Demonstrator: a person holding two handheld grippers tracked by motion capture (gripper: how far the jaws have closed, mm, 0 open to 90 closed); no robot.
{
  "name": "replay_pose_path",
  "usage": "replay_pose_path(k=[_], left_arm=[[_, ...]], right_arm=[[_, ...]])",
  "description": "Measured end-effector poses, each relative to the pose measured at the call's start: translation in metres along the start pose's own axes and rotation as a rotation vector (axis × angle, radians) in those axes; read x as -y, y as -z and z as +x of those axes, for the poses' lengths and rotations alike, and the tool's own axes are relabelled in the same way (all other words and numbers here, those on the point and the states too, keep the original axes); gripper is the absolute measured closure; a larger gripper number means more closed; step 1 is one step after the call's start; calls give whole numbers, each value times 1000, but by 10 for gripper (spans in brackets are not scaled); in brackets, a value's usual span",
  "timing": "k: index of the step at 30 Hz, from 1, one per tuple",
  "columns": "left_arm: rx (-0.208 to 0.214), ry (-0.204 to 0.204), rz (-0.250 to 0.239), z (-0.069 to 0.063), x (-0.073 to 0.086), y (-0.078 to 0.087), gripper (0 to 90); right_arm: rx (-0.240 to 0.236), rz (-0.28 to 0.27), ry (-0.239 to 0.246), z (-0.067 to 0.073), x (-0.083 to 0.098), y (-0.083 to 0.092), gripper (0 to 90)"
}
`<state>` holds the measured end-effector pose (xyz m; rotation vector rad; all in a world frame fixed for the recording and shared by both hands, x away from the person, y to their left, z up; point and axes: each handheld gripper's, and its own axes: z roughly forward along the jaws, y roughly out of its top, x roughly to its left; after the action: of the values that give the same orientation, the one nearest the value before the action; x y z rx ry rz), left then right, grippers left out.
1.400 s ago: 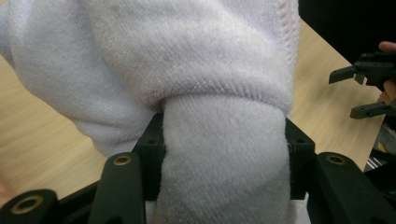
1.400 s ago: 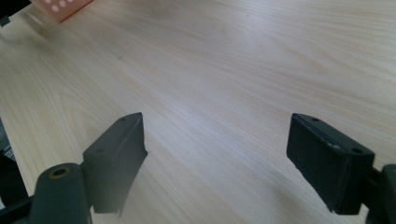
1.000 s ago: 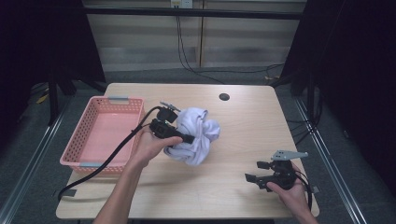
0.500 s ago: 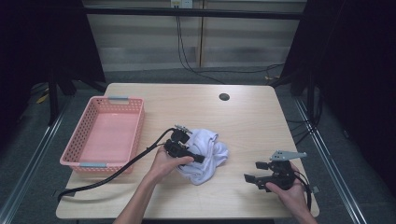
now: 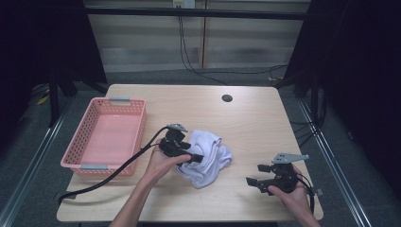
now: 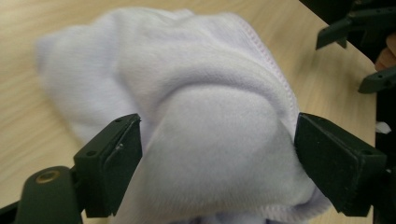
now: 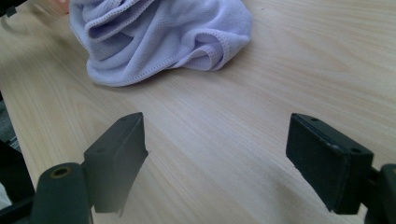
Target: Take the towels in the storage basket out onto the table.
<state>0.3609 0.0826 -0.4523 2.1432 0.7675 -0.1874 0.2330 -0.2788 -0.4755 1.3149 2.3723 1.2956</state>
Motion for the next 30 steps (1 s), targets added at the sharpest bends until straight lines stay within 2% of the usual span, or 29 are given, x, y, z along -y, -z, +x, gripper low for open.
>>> replay_pose_path(k=[2,5,9,11,13,14,16,19,20,22,23,24,25,27,29,30], left_arm=[[-28,4,-8,-1,3,10,157],[-39,-16,-25,-7,8,24,173],[-50,-15,-43,-13,19,44,188],[-64,-29,-65,-21,30,54,283],[-77,-33,-59,-28,37,59,347],[-81,-50,-51,-32,41,62,369],[-70,-53,-60,-42,52,66,479],[-69,-66,-62,-54,65,67,568],[-59,-63,-68,-57,70,67,583],[-34,-57,-75,-61,77,64,627],[-49,-63,-81,-63,79,62,632],[-42,-66,-95,-64,80,59,631],[-32,-65,-107,-61,79,56,631],[-42,-47,-112,-53,72,47,601],[-89,-99,-124,-49,61,41,561],[-94,-113,-140,-45,54,38,525]], right_arm=[[-3,1,-3,1,0,-1,197],[-9,-1,-2,2,-1,-2,194],[-21,-3,9,7,-4,-7,193],[-33,-7,22,13,-9,-9,205],[-50,-13,31,19,-14,-12,216],[-58,-13,40,23,-17,-14,231],[-79,-12,61,30,-23,-20,272],[-114,-17,93,41,-34,-29,387],[-119,-17,103,44,-39,-32,396],[-139,-22,112,47,-48,-39,491],[-154,-29,120,49,-53,-42,504],[-159,-29,123,51,-57,-46,548],[-167,-26,138,53,-62,-51,644],[-166,-12,163,57,-69,-64,656],[-144,12,168,58,-72,-80,639],[-137,20,171,59,-72,-86,599]])
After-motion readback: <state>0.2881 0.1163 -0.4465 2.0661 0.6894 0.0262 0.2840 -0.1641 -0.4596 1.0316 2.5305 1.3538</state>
